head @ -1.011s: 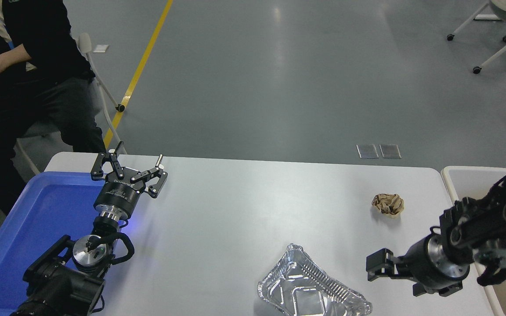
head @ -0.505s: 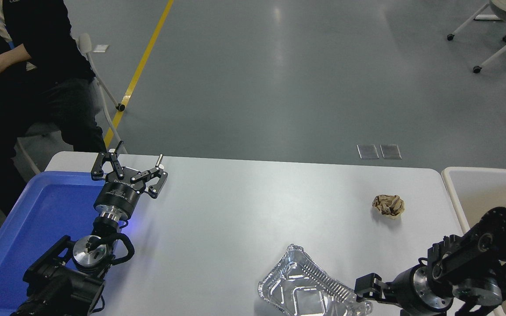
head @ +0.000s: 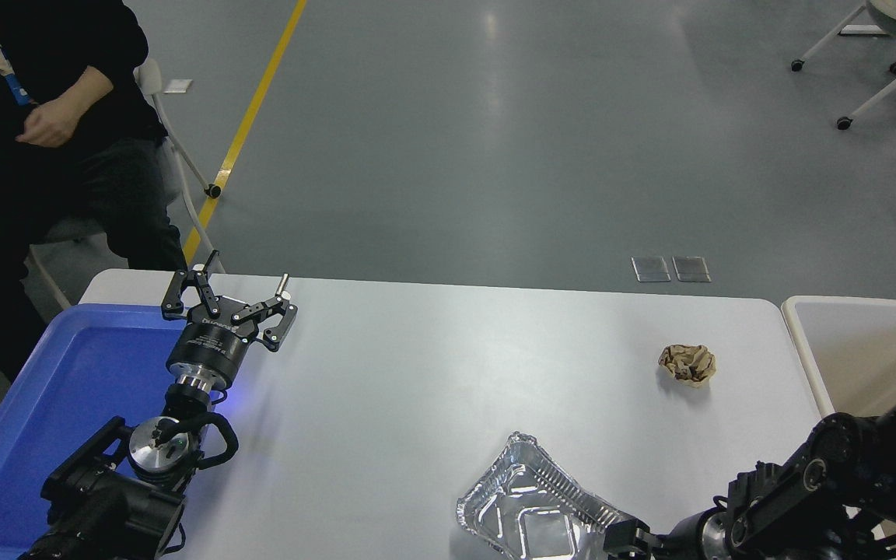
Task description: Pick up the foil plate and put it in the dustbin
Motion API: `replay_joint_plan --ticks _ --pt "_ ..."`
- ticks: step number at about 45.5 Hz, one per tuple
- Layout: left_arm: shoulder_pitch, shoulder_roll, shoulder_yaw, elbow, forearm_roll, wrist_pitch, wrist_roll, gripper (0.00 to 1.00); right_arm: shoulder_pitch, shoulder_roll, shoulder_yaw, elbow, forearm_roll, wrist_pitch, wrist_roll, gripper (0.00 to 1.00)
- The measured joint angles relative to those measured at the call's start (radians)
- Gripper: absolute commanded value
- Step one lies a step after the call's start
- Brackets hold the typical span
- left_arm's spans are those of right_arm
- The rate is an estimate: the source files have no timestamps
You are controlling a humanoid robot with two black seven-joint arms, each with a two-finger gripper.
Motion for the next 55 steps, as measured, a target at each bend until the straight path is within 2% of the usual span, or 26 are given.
replay_joint_plan --ticks 25,29,30,33,36,43,49,50,55 --pt "0.0 0.0 0.0 -0.001 0.0 0.0 0.0 0.99 -0.075 0.043 0.015 -0.057 0.014 -0.09 0.0 1.0" --pt "0.0 0.0 0.0 -0.001 0.0 0.0 0.0 0.99 -0.083 0.049 0.015 -0.063 0.014 -0.1 0.0 0.95" --pt "0.0 0.0 0.0 -0.001 0.0 0.0 0.0 0.99 -0.085 0.05 0.015 -0.064 0.014 -0.102 0.0 0.78" --pt "0.0 0.0 0.0 -0.001 0.0 0.0 0.0 0.99 -0.089 0.052 0.014 -0.066 0.014 -0.106 0.0 0.64" --pt "0.0 0.0 0.0 -0.001 0.0 0.0 0.0 0.99 -0.093 0.055 0.012 -0.067 0.01 -0.11 0.0 0.46" --pt "0.0 0.0 0.0 -0.001 0.0 0.0 0.0 0.99 -0.101 0.061 0.007 -0.07 0.002 -0.116 0.002 0.37" --pt "0.0 0.0 0.0 0.0 0.0 0.0 0.0 0.99 -0.105 0.066 0.003 -0.07 -0.002 -0.126 0.005 0.03" --pt "0.0 0.0 0.0 0.0 0.0 0.0 0.0 0.99 -0.106 0.067 0.002 -0.071 -0.003 -0.127 0.006 0.0" --pt "0.0 0.0 0.0 0.0 0.0 0.0 0.0 0.99 -0.107 0.07 0.001 -0.071 -0.009 -0.131 0.008 0.0"
